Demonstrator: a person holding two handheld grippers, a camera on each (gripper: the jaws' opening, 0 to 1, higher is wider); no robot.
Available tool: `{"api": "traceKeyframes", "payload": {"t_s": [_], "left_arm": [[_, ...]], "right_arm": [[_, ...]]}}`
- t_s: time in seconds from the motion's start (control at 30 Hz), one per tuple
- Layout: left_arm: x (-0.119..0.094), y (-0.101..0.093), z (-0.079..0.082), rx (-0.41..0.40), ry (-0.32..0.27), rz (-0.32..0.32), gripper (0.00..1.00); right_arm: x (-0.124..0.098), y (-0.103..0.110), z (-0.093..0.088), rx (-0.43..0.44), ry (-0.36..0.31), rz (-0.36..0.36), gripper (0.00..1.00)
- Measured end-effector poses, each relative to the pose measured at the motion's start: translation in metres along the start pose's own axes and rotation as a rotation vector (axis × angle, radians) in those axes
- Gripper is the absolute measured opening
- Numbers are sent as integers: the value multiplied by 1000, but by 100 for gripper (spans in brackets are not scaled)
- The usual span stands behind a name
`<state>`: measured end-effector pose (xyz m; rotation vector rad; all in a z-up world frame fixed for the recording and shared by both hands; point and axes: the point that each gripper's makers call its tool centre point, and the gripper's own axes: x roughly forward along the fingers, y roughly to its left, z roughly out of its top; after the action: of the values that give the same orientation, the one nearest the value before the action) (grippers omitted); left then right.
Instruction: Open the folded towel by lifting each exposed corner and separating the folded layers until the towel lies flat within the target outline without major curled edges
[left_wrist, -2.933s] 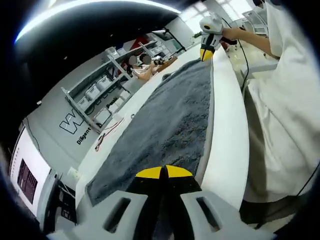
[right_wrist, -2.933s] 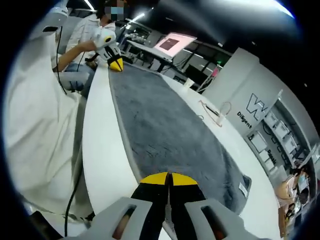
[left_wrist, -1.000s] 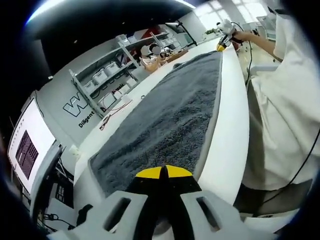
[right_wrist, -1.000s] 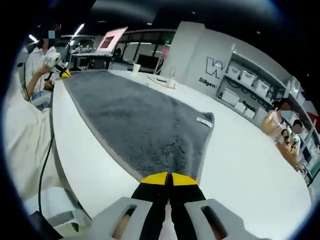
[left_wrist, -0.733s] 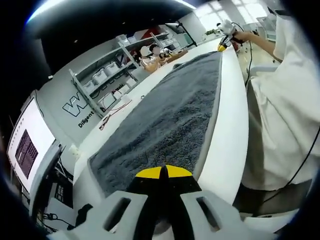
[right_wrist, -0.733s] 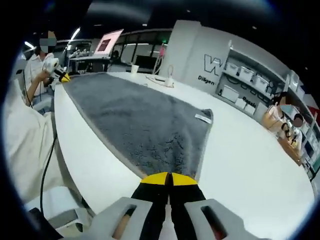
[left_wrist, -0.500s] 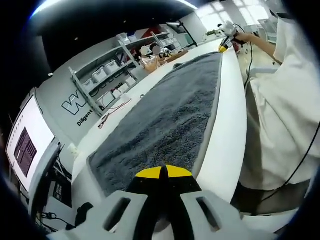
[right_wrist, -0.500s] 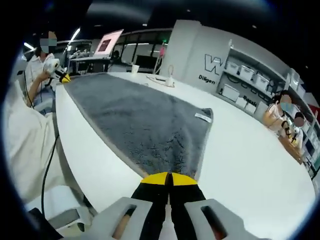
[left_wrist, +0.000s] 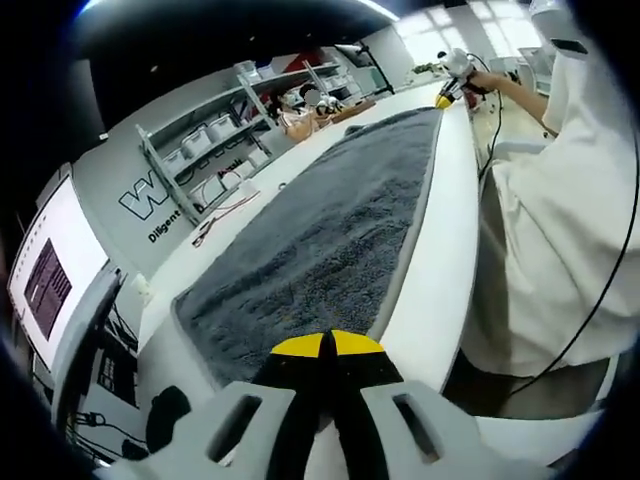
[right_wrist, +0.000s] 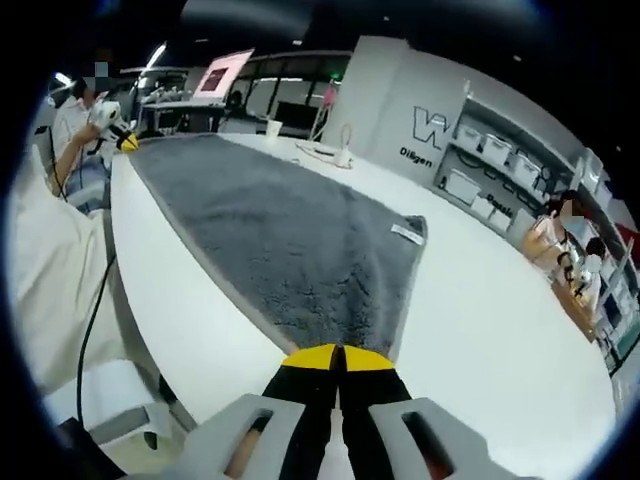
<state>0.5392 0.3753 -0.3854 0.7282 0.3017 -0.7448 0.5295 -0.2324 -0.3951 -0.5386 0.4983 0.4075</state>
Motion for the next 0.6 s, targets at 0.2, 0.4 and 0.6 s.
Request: {"api": "traceKeyframes", "payload": {"t_s": [0.2,0.4,0.6], "left_arm": [[1,0,0,35,24,11,1],[6,4,7,57,16,26,1],[11,5,25,133,-15,36,1]], "right_arm": [[1,1,2,3,22,-8,0],[-10,0,29,34,-116,5,0],[-11,-11,45,-7,-158,-49,0]]}}
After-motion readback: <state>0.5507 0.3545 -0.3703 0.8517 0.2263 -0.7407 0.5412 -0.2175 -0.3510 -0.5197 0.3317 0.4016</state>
